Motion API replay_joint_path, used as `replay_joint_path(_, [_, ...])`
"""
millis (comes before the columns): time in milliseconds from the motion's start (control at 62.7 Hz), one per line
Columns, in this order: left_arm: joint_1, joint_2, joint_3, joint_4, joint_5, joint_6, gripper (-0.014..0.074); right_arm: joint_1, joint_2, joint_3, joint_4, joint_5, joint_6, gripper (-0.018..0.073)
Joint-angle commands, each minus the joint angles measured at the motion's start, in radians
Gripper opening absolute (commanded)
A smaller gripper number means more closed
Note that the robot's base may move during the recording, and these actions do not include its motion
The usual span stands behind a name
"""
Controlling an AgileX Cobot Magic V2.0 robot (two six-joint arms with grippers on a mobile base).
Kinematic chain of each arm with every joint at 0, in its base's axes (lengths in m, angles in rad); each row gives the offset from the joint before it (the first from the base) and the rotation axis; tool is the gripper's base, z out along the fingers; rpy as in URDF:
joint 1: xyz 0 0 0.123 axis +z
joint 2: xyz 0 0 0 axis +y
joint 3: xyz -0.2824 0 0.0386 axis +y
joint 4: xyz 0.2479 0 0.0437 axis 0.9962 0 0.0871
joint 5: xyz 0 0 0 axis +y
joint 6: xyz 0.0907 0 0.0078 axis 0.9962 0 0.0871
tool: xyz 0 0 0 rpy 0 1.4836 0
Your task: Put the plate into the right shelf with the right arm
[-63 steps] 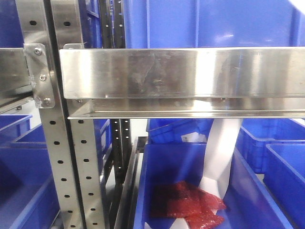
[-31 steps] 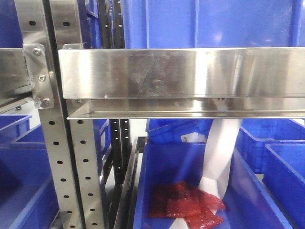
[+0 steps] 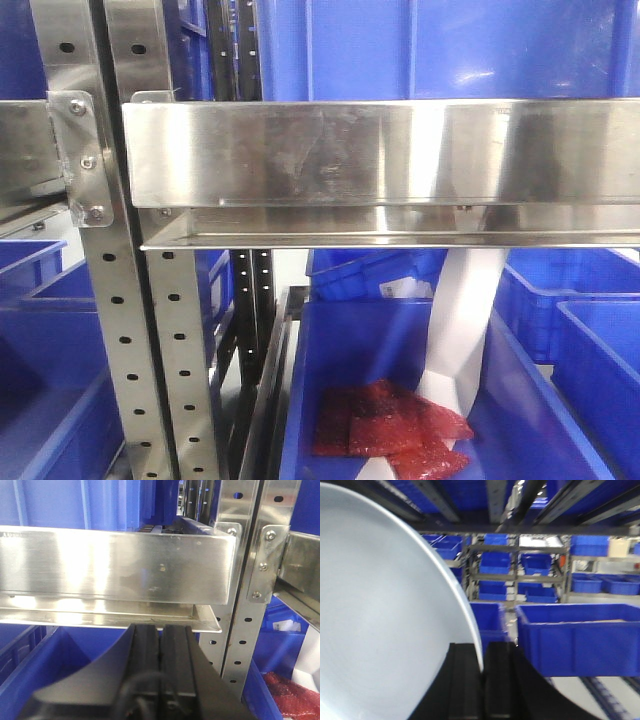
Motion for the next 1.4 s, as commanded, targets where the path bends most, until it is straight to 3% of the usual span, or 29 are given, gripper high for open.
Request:
replay_joint_path(0, [-0.002, -0.010, 0.010, -0.008, -0.090, -0.007, -0.0128, 0.018, 0.042, -0.071, -0.004, -0.108, -0.001, 0.0056])
replay_joint_path(303, [-0.002, -0.010, 0.010, -0.008, -0.090, -0.007, -0.0128, 0.026, 0.160, -0.130, -0.003, -0.073, 0.003, 0.0071])
replay_joint_path(415, [-0.002, -0.010, 0.010, -0.008, -0.090, -0.007, -0.0128, 0.044, 0.169, -0.131, -0.003, -0.054, 0.011, 0.0205])
replay_joint_path(559, [-0.002, -0.010, 0.010, -0.008, -0.090, -0.007, -0.0128, 0.070, 0.169, -0.131, -0.002, -0.019, 0.011, 0.0489])
replay_joint_path(670, [-0.002, -0.010, 0.010, -0.008, -0.090, -0.007, -0.0128, 0.070, 0.169, -0.131, -0.002, -0.020, 0.011, 0.0570])
replay_joint_path(973, [-0.002, -0.010, 0.010, -0.008, -0.090, -0.007, -0.0128, 0.065, 0.137, -0.131, -0.002, -0.045, 0.011, 0.0543])
replay_joint_path(1053, [-0.002, -0.010, 0.010, -0.008, -0.090, -0.007, -0.0128, 0.053, 0.124, -0.131, -0.002, -0.047, 0.010, 0.0430])
replay_joint_path(1197, [-0.002, -0.010, 0.010, -0.008, -0.090, -0.007, -0.0128, 0.027, 0.096, -0.130, -0.002, -0.004, 0.010, 0.0044])
replay_joint_path(1388, [-0.002, -0.010, 0.010, -0.008, -0.090, -0.007, -0.0128, 0.023, 0.068, -0.130, -0.002, 0.106, 0.010, 0.0067])
